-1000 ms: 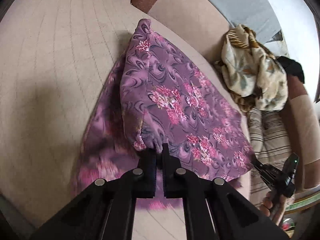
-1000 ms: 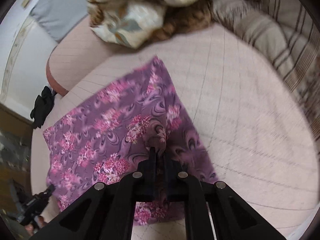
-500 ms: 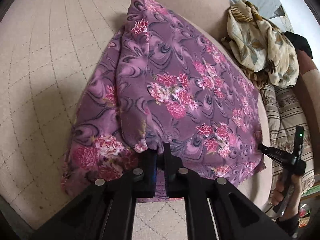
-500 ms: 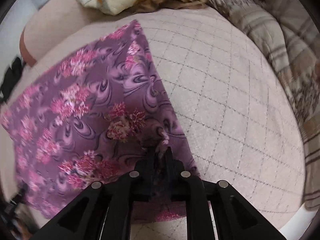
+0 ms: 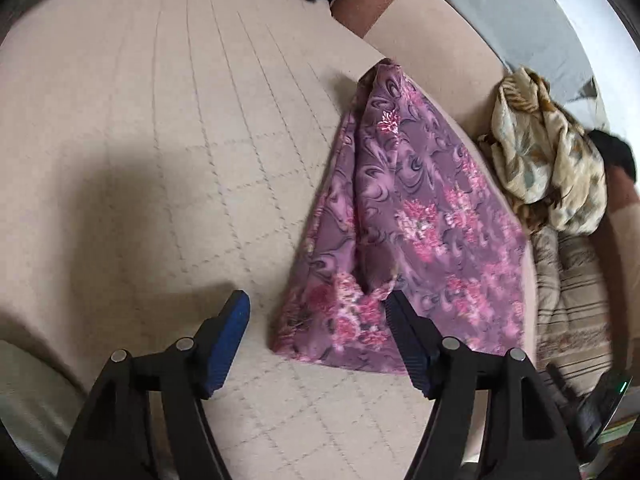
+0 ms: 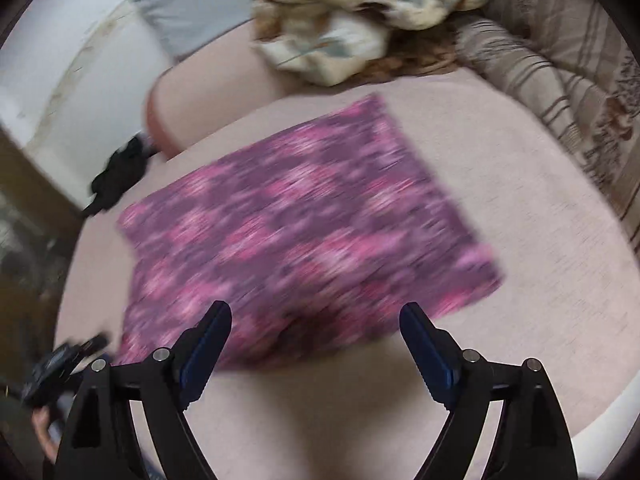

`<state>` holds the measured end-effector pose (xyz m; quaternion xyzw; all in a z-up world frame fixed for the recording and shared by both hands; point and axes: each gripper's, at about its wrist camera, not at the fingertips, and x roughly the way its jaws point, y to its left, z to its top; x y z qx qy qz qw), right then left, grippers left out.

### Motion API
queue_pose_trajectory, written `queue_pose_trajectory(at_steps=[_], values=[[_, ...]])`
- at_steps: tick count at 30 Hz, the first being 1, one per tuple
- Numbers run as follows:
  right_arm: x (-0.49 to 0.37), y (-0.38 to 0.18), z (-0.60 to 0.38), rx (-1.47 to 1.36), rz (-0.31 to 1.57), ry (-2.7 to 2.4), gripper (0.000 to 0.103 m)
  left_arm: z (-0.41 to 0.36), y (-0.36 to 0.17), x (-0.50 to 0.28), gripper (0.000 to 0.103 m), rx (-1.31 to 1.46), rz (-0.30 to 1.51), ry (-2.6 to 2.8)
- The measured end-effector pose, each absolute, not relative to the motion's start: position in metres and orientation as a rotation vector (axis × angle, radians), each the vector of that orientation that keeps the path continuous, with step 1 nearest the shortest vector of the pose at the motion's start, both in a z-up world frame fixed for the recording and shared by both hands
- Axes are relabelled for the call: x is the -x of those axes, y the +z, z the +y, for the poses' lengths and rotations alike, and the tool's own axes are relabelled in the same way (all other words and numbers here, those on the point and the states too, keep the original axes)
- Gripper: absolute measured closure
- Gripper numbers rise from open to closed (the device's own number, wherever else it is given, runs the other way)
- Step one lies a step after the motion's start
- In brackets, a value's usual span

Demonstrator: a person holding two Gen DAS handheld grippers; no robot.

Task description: Fold small clothes

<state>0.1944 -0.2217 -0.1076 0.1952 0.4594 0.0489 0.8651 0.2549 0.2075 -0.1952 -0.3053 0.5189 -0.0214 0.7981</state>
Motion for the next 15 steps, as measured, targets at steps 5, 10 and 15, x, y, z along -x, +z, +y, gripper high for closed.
queue_pose_trajectory(at_steps=[5,10,15], values=[[-0.173,-0.107,-0.166,-0.355,0.935,0.239,0.013,0.197,-0.202,-0.272,0.021,0.67,1.096,-0.068],[-0.172,-0.111,-0.137,-0.313,0.951,0.333,0.013,0.172,-0.203,-0.281,0.02,0.65,1.098,-0.149],[-0.198,-0.099,-0.119,-0.352,0.985,0.424,0.013,0.184,-0.216,-0.293,0.051,0.77,1.111,-0.127]])
